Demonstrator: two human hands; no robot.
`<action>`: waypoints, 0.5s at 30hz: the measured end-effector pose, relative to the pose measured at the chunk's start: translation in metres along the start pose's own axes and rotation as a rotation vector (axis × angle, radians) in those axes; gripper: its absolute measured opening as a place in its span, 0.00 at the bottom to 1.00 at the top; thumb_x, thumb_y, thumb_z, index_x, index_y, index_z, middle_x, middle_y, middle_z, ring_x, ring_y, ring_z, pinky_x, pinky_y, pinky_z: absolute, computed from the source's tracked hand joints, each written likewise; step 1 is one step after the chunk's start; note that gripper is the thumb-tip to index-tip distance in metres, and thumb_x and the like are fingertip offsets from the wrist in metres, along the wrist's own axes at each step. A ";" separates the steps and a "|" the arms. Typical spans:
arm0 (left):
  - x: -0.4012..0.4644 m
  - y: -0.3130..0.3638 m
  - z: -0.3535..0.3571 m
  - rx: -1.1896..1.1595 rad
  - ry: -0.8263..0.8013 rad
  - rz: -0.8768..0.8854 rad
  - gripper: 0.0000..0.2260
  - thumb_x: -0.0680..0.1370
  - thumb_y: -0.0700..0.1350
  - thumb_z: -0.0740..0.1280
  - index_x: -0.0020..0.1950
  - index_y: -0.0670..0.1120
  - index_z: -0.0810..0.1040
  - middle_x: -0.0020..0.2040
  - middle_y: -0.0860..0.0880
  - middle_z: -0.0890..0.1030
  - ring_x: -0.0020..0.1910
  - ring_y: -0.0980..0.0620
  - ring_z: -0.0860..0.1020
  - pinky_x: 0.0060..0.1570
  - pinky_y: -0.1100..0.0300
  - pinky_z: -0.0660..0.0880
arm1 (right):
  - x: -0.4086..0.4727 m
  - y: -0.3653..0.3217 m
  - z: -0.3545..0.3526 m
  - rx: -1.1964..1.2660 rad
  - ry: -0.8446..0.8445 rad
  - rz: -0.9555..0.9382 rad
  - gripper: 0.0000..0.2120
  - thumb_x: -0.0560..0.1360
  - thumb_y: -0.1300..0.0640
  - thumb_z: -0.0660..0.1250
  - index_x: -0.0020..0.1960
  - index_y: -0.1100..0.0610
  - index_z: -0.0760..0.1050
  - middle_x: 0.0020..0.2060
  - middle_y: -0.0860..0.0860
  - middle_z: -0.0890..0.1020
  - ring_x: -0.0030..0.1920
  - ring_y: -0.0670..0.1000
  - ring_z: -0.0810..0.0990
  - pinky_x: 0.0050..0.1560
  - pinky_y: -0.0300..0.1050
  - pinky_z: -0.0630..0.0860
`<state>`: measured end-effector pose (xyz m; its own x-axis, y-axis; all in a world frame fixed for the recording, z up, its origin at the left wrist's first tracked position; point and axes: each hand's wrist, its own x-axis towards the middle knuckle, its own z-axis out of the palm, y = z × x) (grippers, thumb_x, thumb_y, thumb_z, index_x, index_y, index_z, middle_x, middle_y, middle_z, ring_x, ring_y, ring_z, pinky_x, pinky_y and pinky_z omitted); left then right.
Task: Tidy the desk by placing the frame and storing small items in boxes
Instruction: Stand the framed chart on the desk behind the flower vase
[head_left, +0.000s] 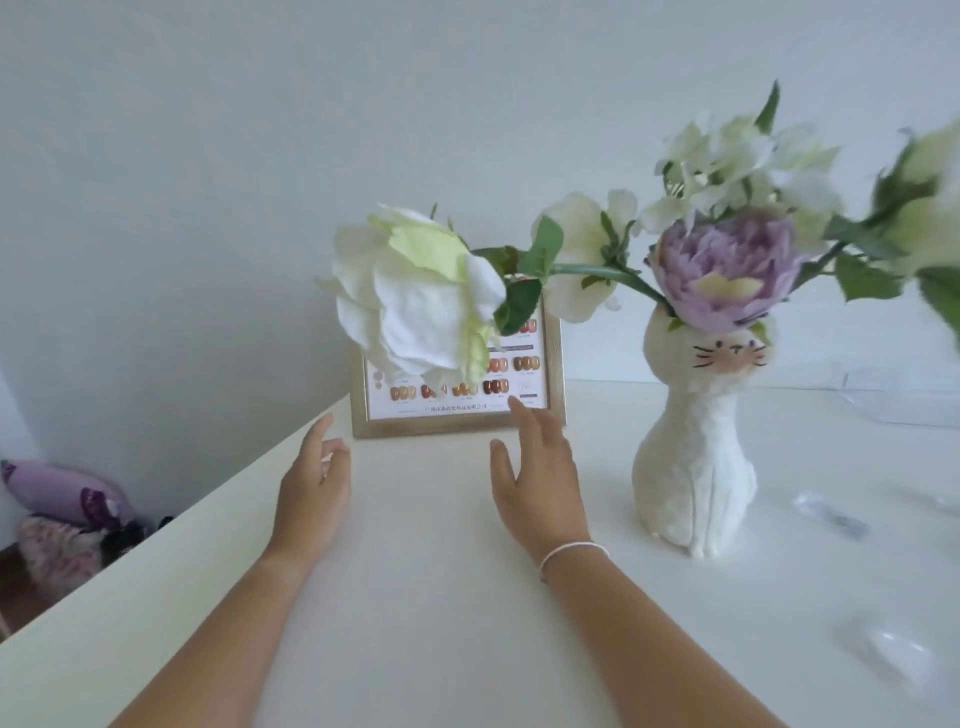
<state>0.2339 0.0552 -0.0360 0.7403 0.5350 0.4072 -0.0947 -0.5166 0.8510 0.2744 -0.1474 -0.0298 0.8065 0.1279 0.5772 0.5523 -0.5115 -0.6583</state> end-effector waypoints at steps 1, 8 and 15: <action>-0.012 0.004 -0.004 0.004 -0.002 -0.007 0.19 0.80 0.45 0.55 0.71 0.53 0.63 0.60 0.48 0.74 0.60 0.45 0.72 0.53 0.57 0.66 | -0.013 -0.005 -0.008 -0.005 -0.015 -0.005 0.23 0.76 0.55 0.57 0.71 0.53 0.59 0.68 0.54 0.66 0.65 0.56 0.66 0.66 0.50 0.64; -0.094 0.039 -0.024 0.093 -0.068 0.005 0.18 0.79 0.45 0.55 0.69 0.51 0.65 0.64 0.45 0.74 0.62 0.45 0.73 0.56 0.57 0.66 | -0.092 -0.028 -0.078 0.034 -0.061 -0.027 0.21 0.76 0.56 0.59 0.68 0.55 0.63 0.64 0.55 0.70 0.64 0.53 0.69 0.65 0.44 0.64; -0.160 0.073 -0.009 0.196 -0.230 0.215 0.18 0.78 0.45 0.57 0.68 0.52 0.67 0.66 0.48 0.74 0.66 0.49 0.70 0.61 0.59 0.65 | -0.136 -0.018 -0.144 -0.032 -0.022 -0.008 0.18 0.76 0.56 0.59 0.66 0.54 0.67 0.63 0.52 0.72 0.62 0.52 0.70 0.59 0.40 0.64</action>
<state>0.1025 -0.0626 -0.0363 0.8495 0.2479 0.4658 -0.1513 -0.7313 0.6650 0.1242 -0.2778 -0.0271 0.8069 0.1508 0.5711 0.5519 -0.5371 -0.6379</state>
